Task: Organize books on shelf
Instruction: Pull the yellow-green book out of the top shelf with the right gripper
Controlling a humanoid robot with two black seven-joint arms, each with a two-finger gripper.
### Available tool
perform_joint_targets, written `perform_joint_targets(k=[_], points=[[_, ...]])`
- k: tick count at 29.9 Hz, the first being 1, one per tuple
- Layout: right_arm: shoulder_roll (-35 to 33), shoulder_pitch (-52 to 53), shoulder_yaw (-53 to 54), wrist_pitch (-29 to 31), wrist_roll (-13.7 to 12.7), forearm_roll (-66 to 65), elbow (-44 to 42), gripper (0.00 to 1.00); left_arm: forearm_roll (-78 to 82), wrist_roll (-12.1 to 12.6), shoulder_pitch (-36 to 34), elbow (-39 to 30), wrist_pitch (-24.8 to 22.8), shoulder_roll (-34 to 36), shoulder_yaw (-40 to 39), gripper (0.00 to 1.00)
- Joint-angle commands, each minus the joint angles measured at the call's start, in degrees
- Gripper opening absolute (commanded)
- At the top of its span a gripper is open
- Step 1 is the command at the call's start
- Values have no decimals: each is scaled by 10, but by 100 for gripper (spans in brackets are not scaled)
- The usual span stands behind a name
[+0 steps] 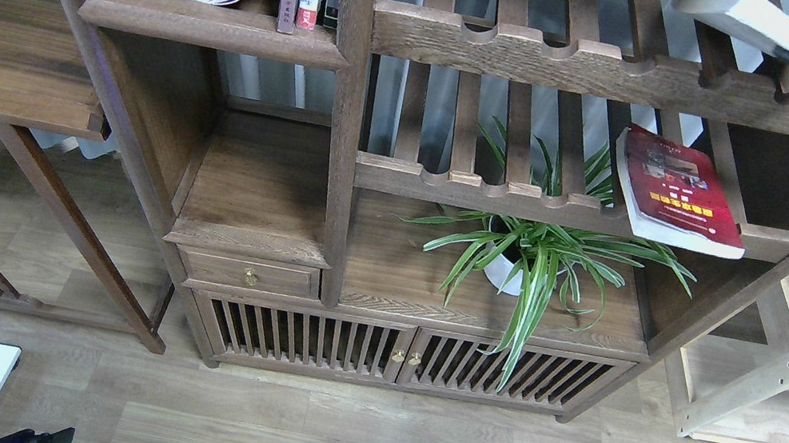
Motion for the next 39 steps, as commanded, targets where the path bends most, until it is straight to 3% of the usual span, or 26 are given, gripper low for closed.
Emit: perform_joint_targets(k=[1,39], points=[[-23,0,7,21,0,0,1,2,0,0,0,2,0,0,0,89],[-236,-6,1,136,0,34,1,3,0,-2,-2,6,6,-9,-5,90]])
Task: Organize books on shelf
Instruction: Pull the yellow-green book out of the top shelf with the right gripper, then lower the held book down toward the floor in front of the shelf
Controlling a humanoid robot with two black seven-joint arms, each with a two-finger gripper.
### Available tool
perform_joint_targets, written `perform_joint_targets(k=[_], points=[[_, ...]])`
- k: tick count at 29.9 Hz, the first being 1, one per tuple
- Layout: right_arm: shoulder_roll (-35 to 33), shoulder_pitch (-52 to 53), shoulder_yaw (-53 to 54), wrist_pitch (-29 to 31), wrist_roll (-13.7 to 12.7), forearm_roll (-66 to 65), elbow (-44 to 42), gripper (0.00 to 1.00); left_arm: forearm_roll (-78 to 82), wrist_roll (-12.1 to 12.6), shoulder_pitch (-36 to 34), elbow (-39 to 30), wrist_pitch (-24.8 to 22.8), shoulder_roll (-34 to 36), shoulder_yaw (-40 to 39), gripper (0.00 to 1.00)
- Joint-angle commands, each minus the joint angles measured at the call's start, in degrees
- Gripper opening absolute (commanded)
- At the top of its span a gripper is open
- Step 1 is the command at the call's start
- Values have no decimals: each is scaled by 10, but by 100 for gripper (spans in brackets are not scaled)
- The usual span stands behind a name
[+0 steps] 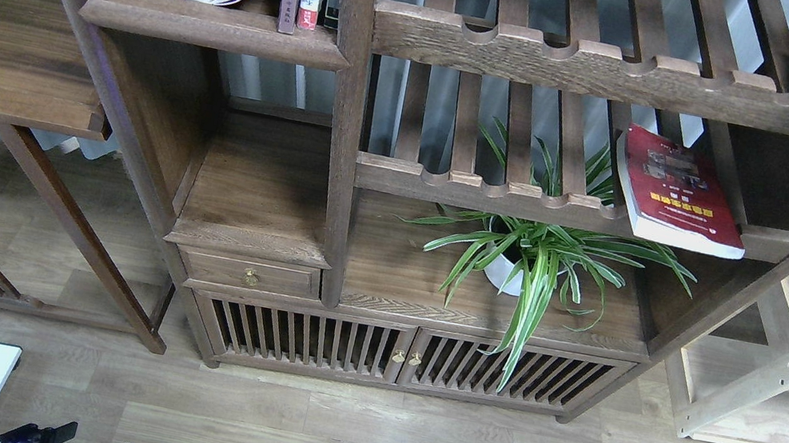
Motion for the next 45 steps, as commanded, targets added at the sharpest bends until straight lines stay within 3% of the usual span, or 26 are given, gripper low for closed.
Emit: perform_joint_targets(k=[1,17,45], points=[[-18,1,0,12,0,8,0,3,0,0,1,2,2,-1,0,90],[-40,26,0,64,0,45,0,3,0,4,-1,12,3,-2,-5,90],[-40,53,-55,64,0,39,-4,3,0,4,-6,12,3,-2,-7,89]])
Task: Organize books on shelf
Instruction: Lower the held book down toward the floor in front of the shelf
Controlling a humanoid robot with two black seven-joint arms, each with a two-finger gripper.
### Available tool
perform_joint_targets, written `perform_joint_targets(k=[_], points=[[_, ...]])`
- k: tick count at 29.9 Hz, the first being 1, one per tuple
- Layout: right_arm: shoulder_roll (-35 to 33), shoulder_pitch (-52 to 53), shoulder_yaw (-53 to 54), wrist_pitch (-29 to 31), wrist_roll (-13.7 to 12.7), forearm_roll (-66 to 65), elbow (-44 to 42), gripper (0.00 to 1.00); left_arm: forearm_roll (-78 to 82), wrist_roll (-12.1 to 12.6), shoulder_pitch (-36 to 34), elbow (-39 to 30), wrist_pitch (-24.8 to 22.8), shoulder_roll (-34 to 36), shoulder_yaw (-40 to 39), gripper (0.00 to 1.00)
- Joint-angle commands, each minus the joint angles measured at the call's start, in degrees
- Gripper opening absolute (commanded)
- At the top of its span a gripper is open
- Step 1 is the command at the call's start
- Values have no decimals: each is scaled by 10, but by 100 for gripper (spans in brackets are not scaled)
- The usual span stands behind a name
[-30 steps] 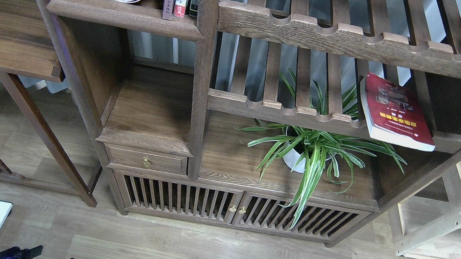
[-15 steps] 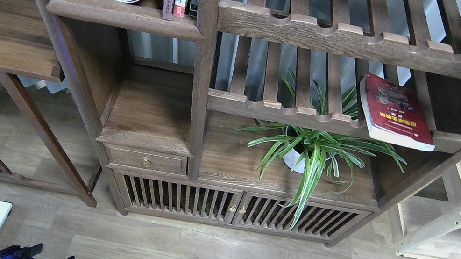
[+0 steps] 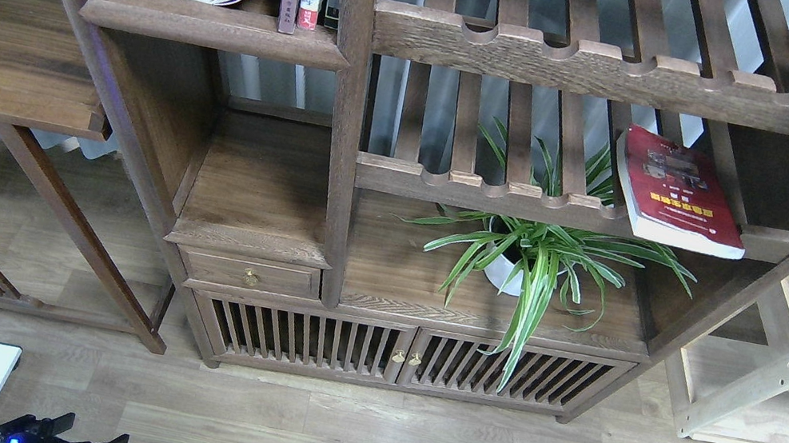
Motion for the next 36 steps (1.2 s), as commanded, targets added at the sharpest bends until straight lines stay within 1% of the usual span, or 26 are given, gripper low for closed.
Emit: perform_joint_targets(k=[1,7,29,36], points=[[0,14,-18,0,0,-5,-2,3,0,-1,0,0,0,1,0,89],[0,30,-28,0,0,-41,-5,3,0,-1,0,0,0,1,0,90],[0,37,-24,0,0,-45,-7,3,0,-3,-1,0,0,-3,-1,90],[0,37,-22,0,0,-45,-7,3,0,1,-1,0,0,-11,-3,90]])
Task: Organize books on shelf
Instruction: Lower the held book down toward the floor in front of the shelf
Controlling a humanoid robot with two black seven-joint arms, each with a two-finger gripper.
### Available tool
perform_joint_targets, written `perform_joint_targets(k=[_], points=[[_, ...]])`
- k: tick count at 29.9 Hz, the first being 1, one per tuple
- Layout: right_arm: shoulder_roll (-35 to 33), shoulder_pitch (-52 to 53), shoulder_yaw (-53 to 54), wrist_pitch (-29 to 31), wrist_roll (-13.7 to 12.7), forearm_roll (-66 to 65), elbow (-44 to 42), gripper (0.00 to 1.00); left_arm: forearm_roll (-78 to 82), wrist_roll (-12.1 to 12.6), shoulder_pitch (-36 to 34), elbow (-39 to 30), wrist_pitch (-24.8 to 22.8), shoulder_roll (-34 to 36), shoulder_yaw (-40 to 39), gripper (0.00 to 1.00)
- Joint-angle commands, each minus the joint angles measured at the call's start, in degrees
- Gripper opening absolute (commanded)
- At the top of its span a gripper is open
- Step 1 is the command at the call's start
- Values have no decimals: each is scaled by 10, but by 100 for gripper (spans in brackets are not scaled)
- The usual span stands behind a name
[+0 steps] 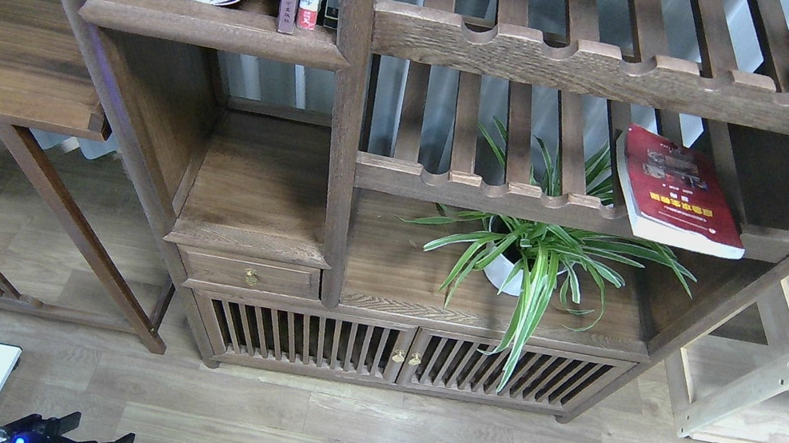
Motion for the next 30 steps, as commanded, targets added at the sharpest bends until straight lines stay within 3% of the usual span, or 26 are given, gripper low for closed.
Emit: perform_joint_targets(k=[1,21,30], points=[[0,0,1,0,0,0,0,3,0,3,0,0,0,-3,-5,90],[0,-9,-38,0,0,-36,-17,3,5,8,-5,0,0,-3,-5,90],[0,-11,-105,0,0,-57,-22,3,5,8,-6,0,-2,-4,-5,90]])
